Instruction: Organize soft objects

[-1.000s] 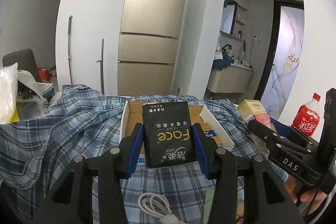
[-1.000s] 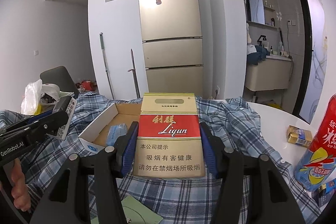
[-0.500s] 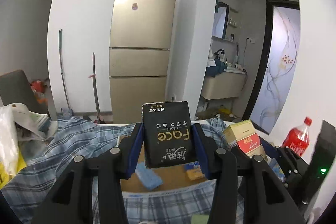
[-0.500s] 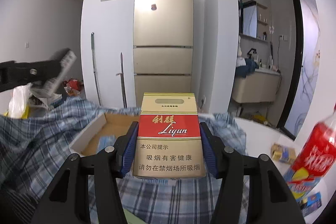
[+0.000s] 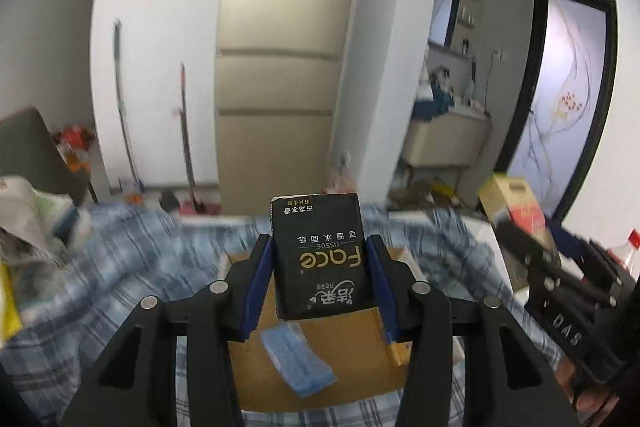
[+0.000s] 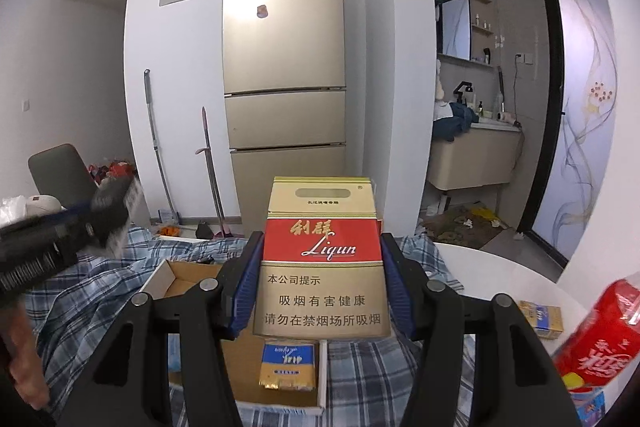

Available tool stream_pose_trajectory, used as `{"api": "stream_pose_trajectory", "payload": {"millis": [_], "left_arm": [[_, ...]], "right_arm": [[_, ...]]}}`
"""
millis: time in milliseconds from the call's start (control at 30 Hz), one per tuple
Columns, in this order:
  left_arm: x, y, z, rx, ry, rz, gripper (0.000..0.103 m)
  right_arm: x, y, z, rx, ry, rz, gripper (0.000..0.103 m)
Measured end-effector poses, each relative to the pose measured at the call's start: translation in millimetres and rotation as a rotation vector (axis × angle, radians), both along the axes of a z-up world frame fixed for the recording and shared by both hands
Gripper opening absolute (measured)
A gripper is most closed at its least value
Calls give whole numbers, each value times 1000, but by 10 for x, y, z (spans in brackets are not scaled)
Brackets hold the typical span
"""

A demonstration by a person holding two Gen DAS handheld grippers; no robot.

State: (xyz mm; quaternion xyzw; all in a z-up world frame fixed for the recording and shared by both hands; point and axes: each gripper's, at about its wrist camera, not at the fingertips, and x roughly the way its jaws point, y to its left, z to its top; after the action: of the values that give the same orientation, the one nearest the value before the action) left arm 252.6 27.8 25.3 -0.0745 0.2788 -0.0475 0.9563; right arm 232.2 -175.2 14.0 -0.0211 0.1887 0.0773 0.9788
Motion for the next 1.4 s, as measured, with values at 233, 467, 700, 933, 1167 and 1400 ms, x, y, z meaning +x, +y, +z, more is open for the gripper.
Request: {"api": "stream_pose_trajectory", "payload": {"millis": [233, 467, 700, 933, 1167, 1400], "left_arm": [[72, 9, -246, 9, 97, 5, 49], [124, 109, -298, -53, 154, 3, 51], [124, 4, -311, -7, 172, -22, 75], [89, 78, -236, -49, 116, 11, 87], [91, 116, -213, -85, 106, 15, 87], [11, -10, -159, -30, 63, 6, 87]], "right_arm": [[164, 9, -192, 18, 40, 22, 55], [235, 3, -228, 26, 44, -18, 55], [236, 148, -319, -14, 51, 33, 55], [256, 250, -465, 15, 89, 94, 55], [257, 380, -544, 24, 94, 122, 74], [226, 337, -550, 25, 90, 117, 77]]}}
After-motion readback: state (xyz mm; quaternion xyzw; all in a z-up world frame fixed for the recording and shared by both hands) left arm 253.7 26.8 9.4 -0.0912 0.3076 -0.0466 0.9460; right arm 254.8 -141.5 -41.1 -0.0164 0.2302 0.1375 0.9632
